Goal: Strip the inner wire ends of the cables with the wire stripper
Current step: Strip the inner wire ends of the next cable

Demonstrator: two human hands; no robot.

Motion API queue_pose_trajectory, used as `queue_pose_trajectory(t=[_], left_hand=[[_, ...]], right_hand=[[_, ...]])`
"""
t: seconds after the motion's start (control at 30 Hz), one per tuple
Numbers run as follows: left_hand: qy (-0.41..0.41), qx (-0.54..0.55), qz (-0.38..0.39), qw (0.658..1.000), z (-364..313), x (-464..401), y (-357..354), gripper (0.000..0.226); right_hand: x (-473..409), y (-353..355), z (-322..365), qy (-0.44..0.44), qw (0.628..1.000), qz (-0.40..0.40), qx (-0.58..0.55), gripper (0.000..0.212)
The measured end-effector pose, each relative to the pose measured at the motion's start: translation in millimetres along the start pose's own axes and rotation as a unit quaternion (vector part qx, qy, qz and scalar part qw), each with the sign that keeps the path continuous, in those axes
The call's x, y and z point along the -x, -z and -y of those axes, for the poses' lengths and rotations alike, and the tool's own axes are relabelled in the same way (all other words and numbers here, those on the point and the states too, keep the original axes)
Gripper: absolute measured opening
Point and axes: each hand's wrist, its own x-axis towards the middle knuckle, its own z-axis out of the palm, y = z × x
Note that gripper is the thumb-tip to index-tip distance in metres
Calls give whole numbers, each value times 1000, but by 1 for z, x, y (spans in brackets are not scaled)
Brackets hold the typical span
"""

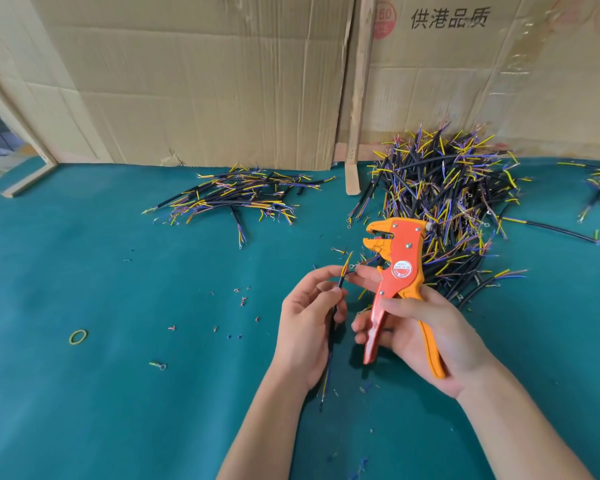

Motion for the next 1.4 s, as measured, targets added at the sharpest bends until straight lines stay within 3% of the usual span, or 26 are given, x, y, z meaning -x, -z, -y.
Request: queue_pose_trajectory(t=[0.2, 0.33, 0.47, 0.6, 0.93, 1.17, 1.4], left_hand=[[-15, -16, -36, 999, 4, -3, 0, 14], [-18, 2, -47, 999, 5, -5, 3, 10], [-15, 41, -51, 998, 4, -7, 3, 12], [-16, 57, -46, 997, 3, -9, 4, 12], [-15, 56, -39, 998, 5, -9, 6, 12], [-17, 45, -38, 998, 4, -10, 5, 11], [-17, 43, -39, 998, 3, -9, 5, 11]], right_hand=[[1, -3, 0, -17, 1000, 9, 10, 55], [3, -3, 4, -19, 1000, -9, 0, 55], [7, 3, 11, -104, 994, -9, 23, 48], [8, 0, 8, -163, 986, 6, 47, 56], [9, -4, 5, -148, 986, 50, 60, 45], [6, -8, 2, -140, 987, 45, 56, 19], [6, -6, 0, -131, 988, 62, 51, 26]])
